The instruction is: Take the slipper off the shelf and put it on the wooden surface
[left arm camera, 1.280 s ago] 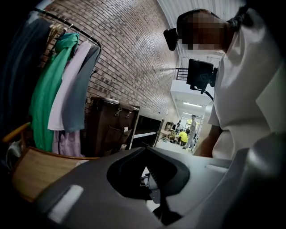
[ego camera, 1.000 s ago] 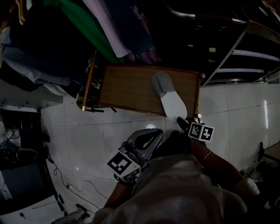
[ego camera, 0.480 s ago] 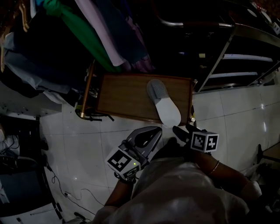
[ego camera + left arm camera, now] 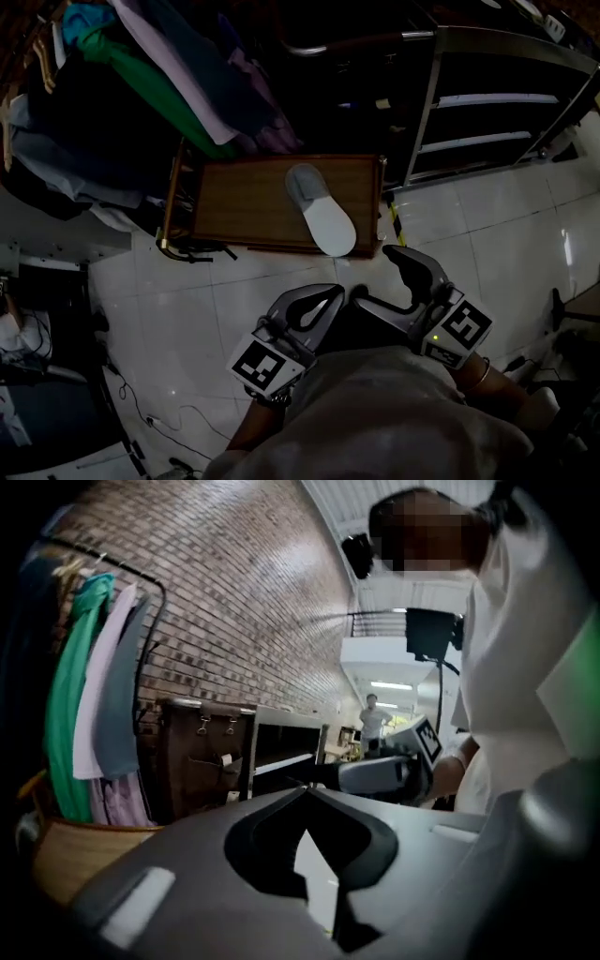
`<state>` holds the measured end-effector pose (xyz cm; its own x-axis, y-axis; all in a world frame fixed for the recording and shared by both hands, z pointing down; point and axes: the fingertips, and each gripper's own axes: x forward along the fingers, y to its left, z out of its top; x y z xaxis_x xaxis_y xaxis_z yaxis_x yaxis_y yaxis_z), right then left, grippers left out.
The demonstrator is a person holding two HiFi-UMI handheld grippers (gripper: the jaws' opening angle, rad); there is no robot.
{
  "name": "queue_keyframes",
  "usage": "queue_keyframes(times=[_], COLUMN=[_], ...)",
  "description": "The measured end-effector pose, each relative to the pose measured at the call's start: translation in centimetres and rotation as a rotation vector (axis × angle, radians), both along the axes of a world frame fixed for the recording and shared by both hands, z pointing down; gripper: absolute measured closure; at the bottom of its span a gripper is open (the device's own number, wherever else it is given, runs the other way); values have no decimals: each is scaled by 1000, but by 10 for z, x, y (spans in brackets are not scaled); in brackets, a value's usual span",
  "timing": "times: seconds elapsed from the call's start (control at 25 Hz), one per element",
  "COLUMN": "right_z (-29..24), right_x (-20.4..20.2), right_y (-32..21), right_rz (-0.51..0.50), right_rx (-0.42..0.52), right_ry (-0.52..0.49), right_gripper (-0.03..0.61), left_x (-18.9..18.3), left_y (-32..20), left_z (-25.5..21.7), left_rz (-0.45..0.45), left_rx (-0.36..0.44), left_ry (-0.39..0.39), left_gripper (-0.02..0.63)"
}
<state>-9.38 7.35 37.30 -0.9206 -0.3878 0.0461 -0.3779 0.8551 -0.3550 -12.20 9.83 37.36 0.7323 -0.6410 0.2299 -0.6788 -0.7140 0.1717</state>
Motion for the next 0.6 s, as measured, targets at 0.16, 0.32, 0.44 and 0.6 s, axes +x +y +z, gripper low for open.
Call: queue_keyframes(times=[0.16,0.32,0.44,0.6], right_z=[-16,-25,-36,-58], right_x=[14,13,15,12], right_y=[20,47,53,54], right_rz=[-14,-11,17,64], right_rx=[40,116,182,197], right_ry=[-9,24,52,47], right_gripper=[219,219,255,282], left_x=[26,21,13,9], left_y=[18,39,36,31], left_z=[-6,-11,-19,-54], left_rz=[10,12,30,85], left_rx=[-40,-13,42,118], left_ry=[59,130,137,130], left_gripper=[617,617,617,617])
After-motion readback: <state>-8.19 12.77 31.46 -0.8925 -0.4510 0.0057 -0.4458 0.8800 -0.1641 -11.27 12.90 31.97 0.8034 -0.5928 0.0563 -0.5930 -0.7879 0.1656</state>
